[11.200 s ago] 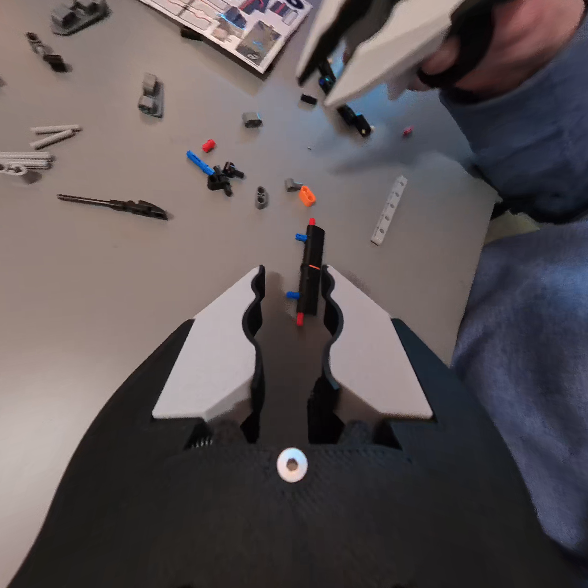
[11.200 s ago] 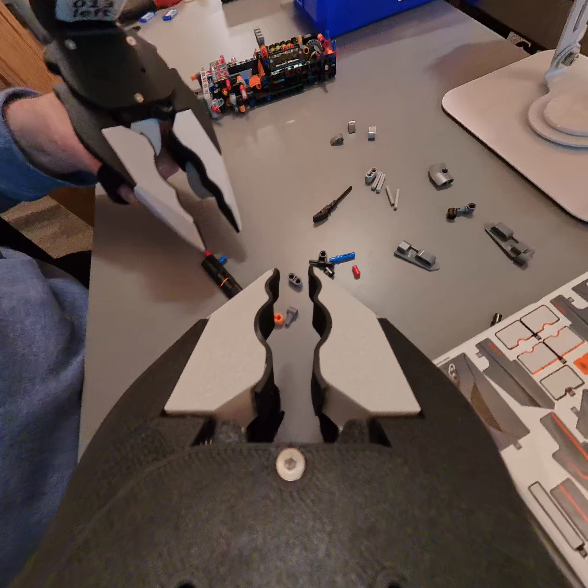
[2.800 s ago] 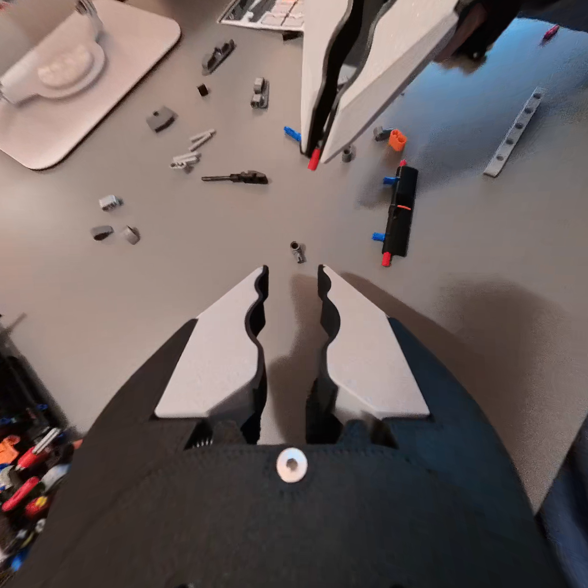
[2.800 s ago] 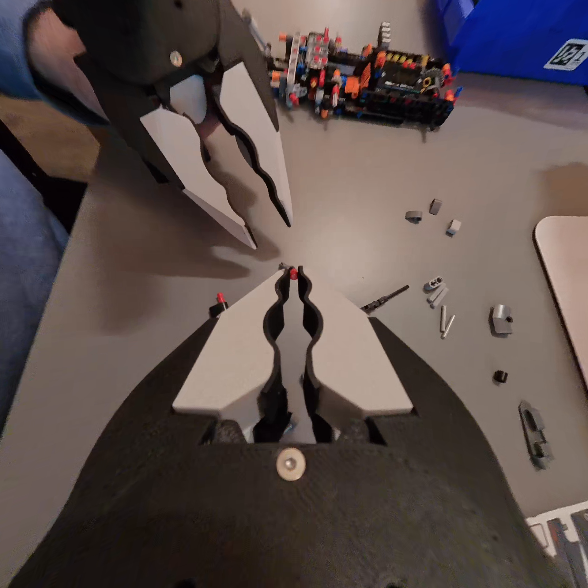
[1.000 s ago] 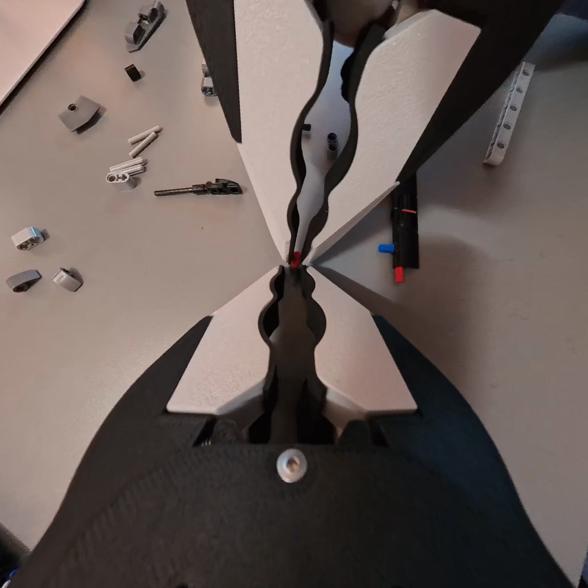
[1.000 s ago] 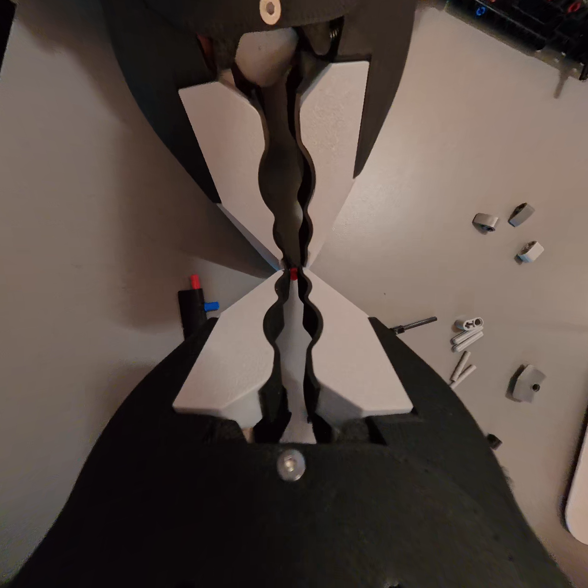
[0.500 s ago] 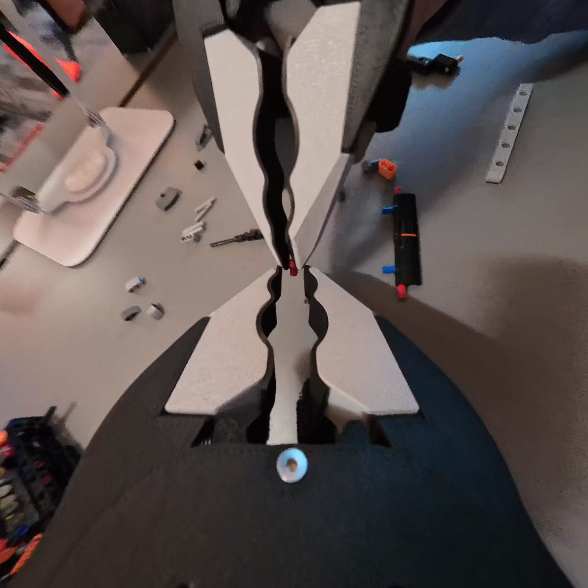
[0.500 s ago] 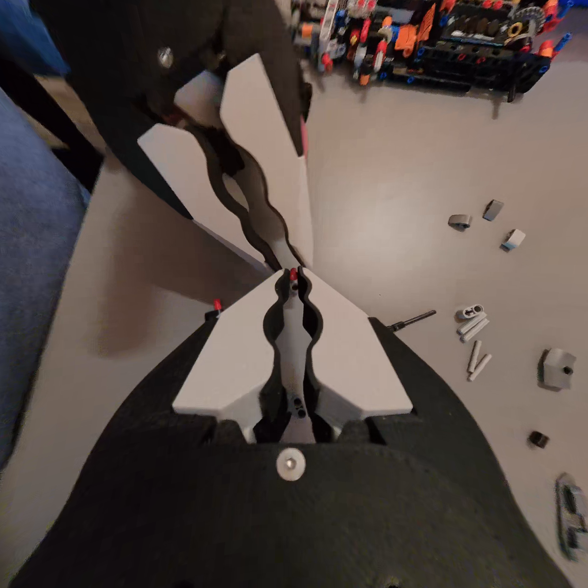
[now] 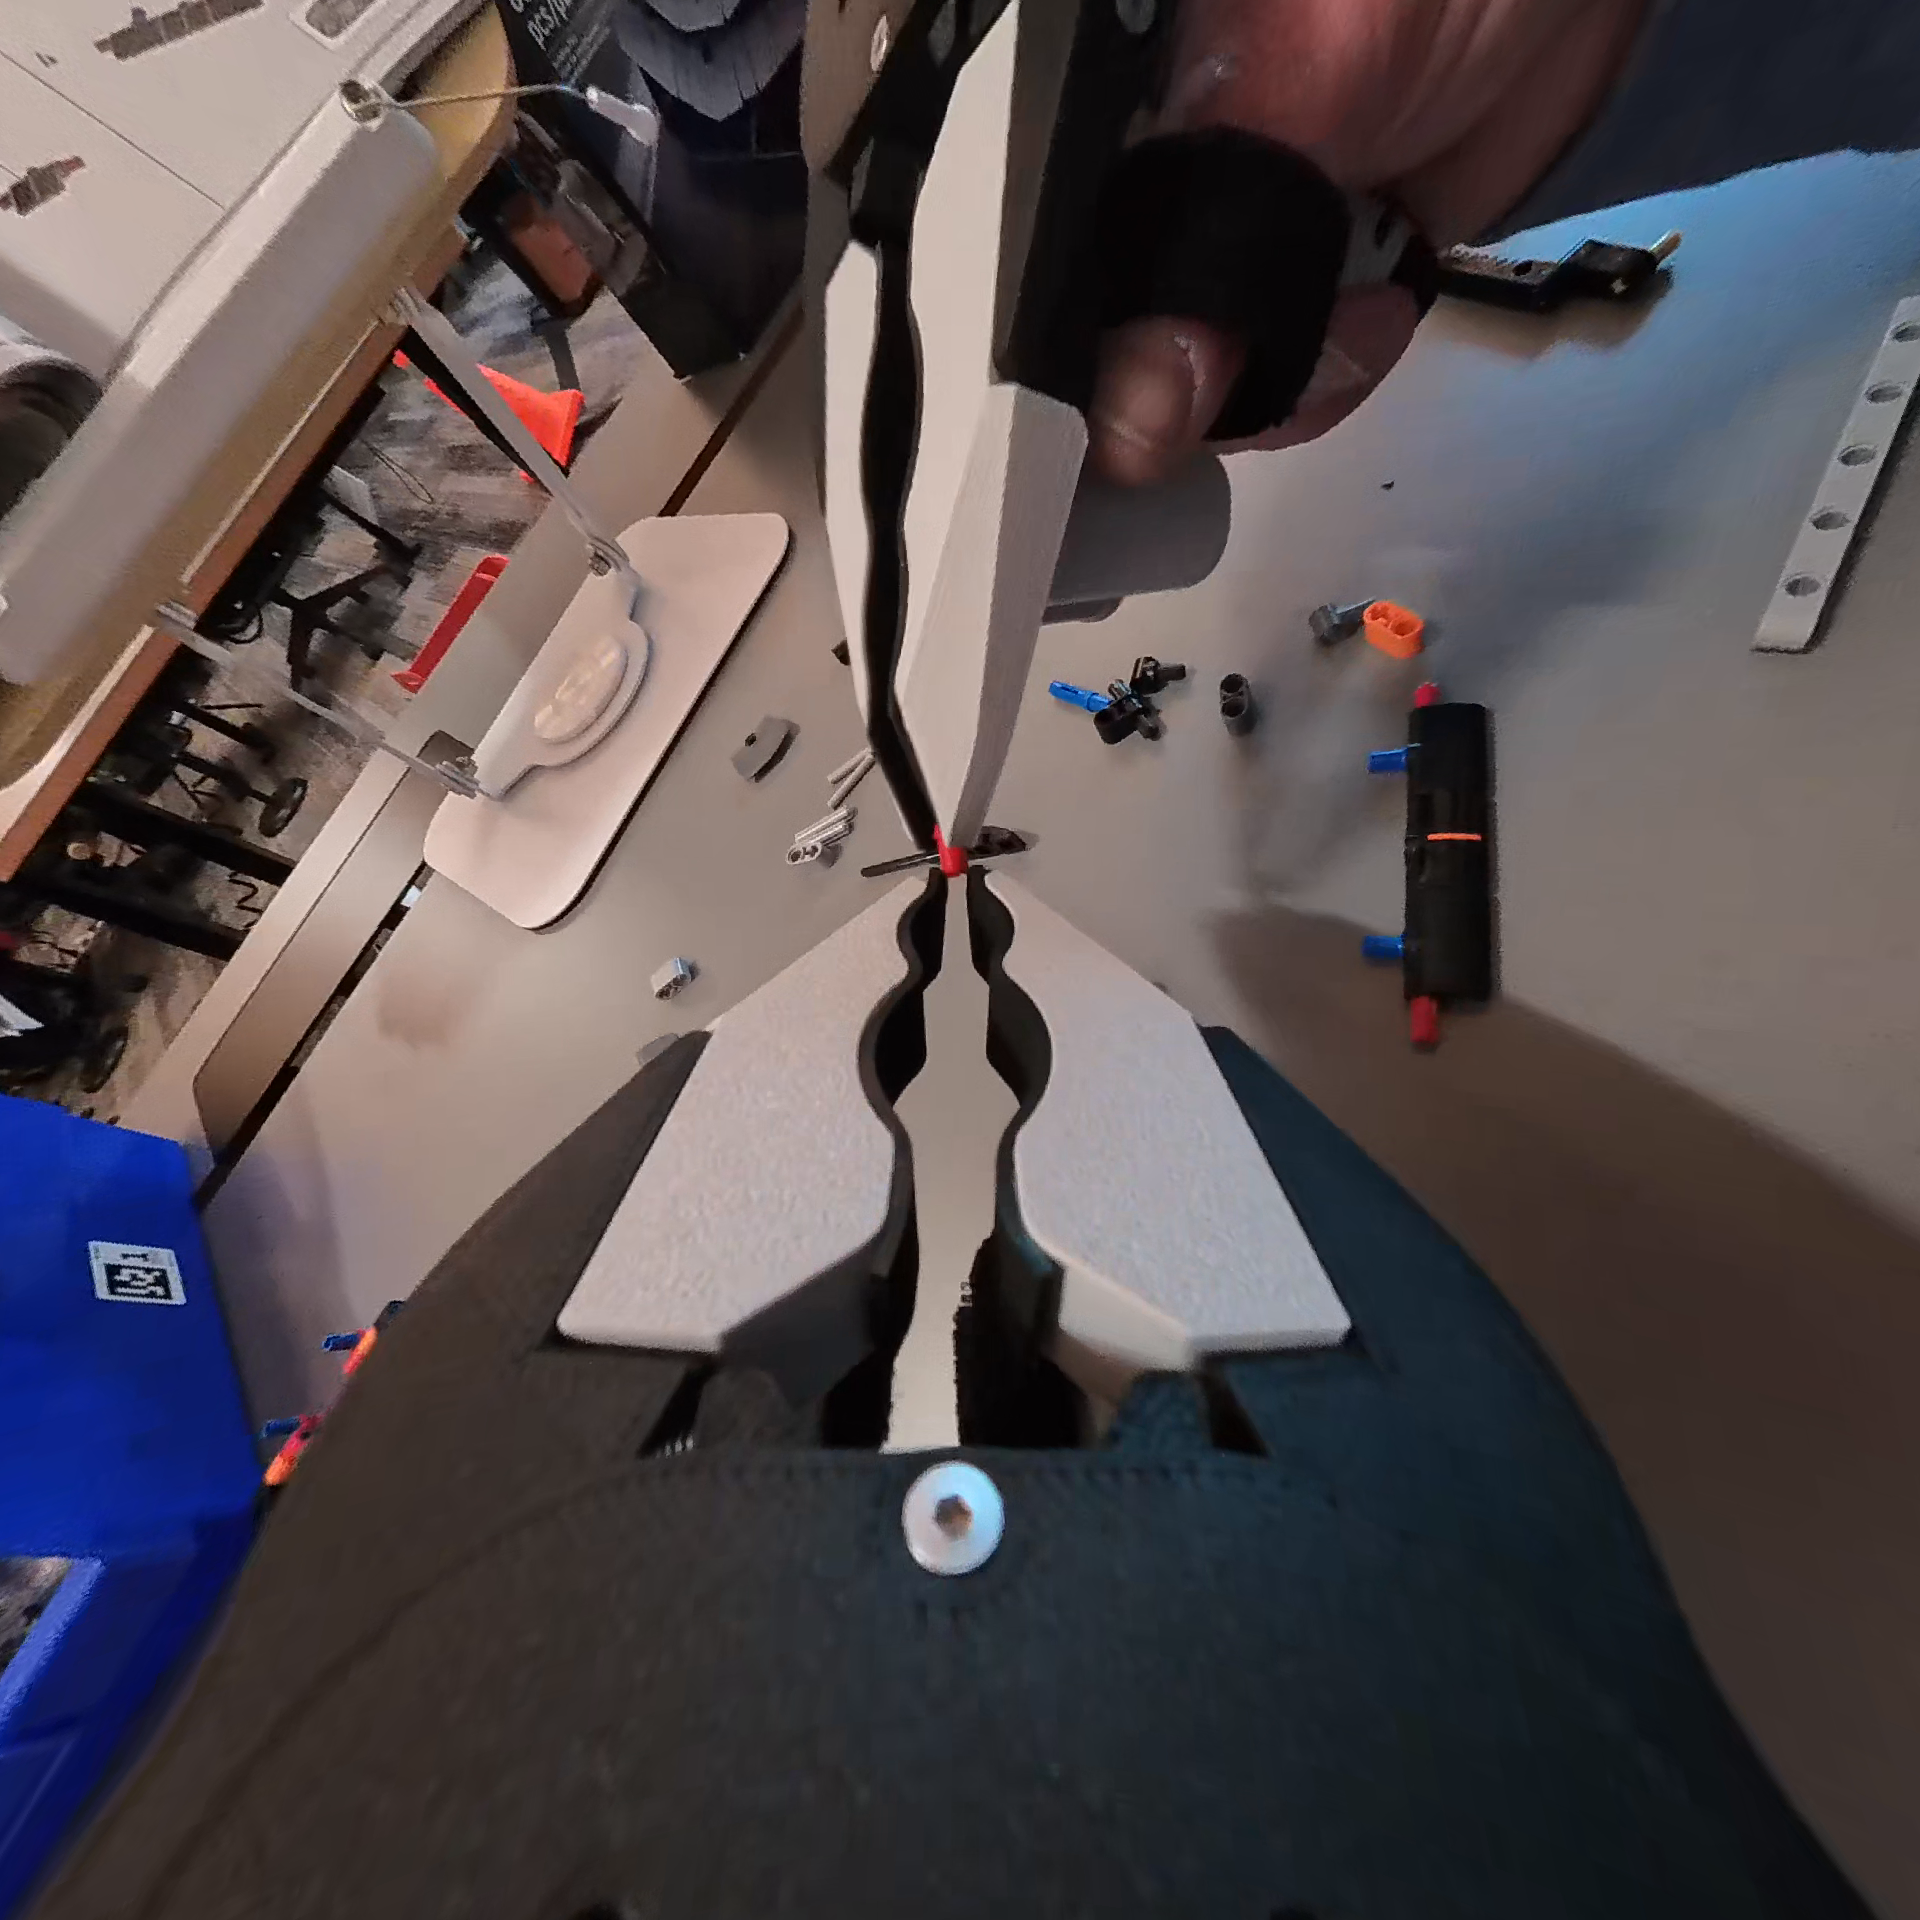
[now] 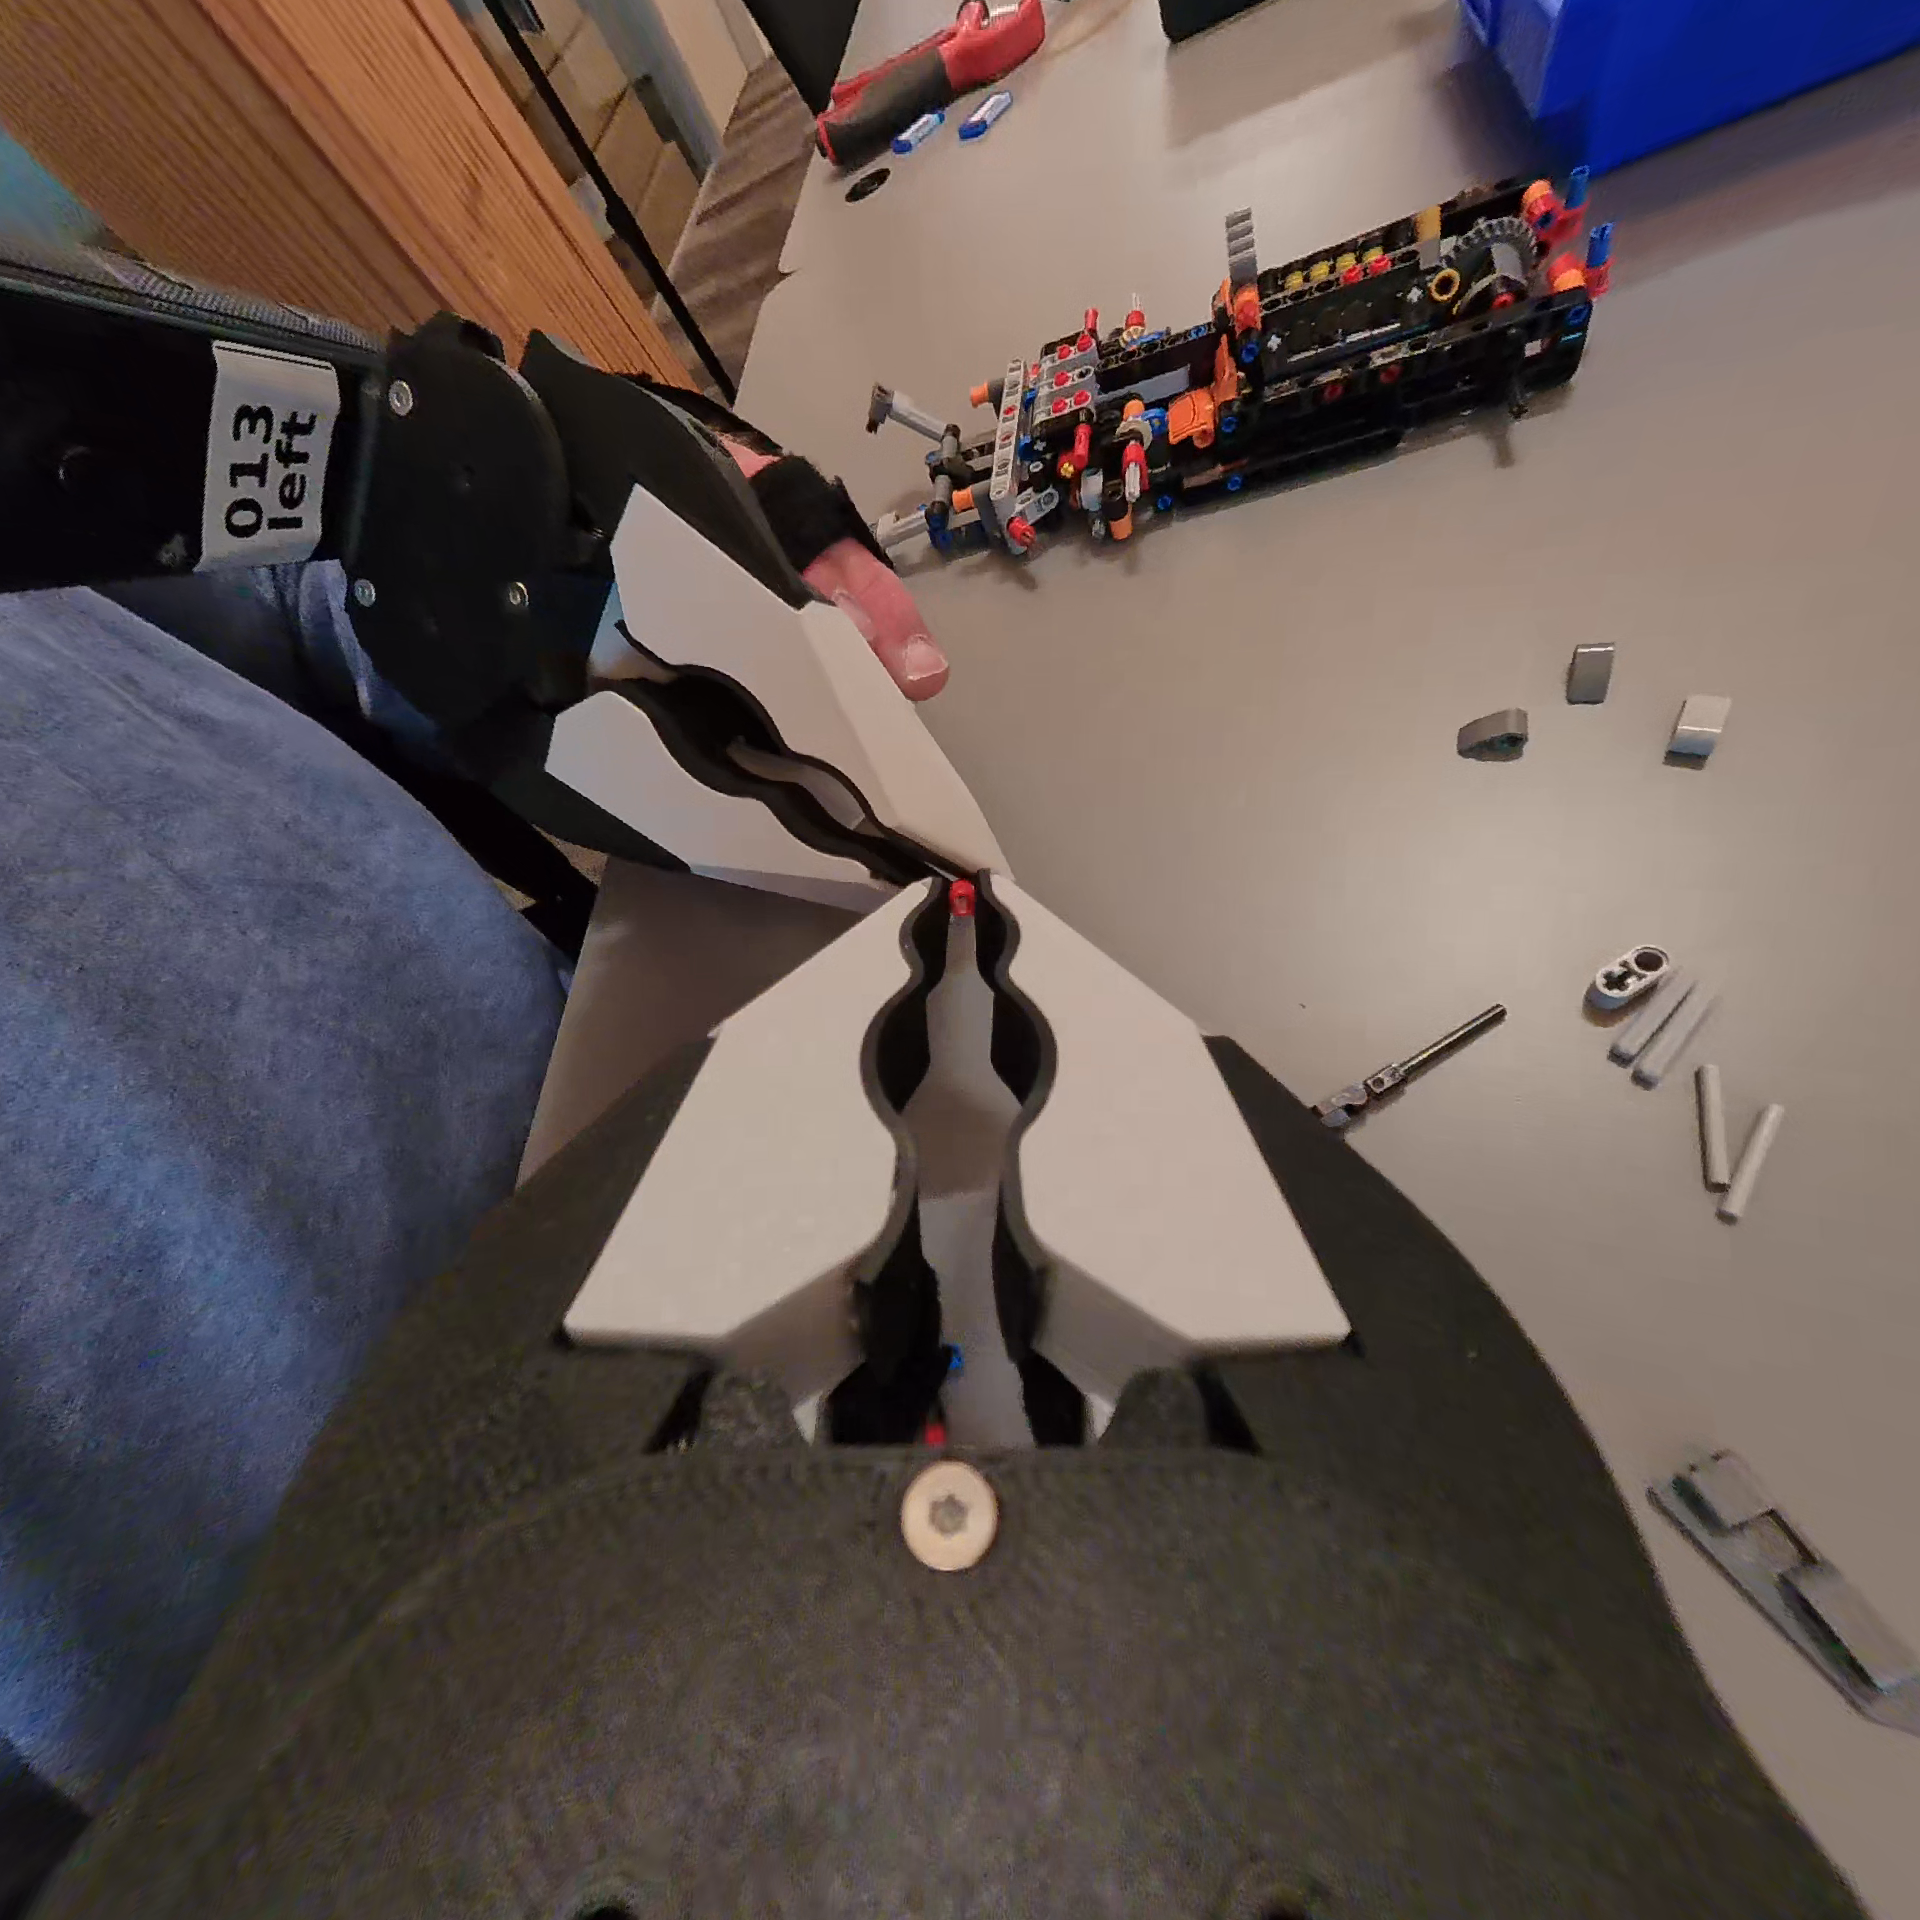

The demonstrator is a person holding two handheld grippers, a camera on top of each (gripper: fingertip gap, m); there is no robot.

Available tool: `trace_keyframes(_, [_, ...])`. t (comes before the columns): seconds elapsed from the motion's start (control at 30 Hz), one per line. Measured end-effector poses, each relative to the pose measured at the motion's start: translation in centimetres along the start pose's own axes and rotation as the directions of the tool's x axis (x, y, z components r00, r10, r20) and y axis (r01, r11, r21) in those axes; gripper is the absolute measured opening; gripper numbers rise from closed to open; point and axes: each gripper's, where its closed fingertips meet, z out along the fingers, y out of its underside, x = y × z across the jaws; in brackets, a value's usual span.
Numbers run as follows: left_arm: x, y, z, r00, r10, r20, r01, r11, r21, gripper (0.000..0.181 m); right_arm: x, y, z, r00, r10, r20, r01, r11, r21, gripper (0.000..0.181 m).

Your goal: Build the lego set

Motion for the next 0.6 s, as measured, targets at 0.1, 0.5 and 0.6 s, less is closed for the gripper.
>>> trace_keyframes(0.1, [-0.2, -0.3, -0.2, 1.0, 0.002, 0.015, -0.003, 1.0, 0.007, 0.002, -0.1, -0.4, -0.1, 1.0, 0.011, -0.006, -0.01, 1.0, 0.016, 0.002])
trace_keyframes(0.5, [-0.7, -0.8, -0.4, 0.999, -0.007, 0.052, 0.005, 1.0, 0.025, 0.003, -0.3, -0.9, -0.2, 0.999, 0.036, -0.025, -0.035, 0.999, 0.035, 0.002])
trace_keyframes(0.6, [-0.9, -1.0, -0.6, 0.998, -0.024, 0.055, 0.022, 0.999, 0.039, 0.002, -0.4, -1.3, -0.3, 0.999, 0.034, -0.026, -0.032, 0.998, 0.059, 0.002])
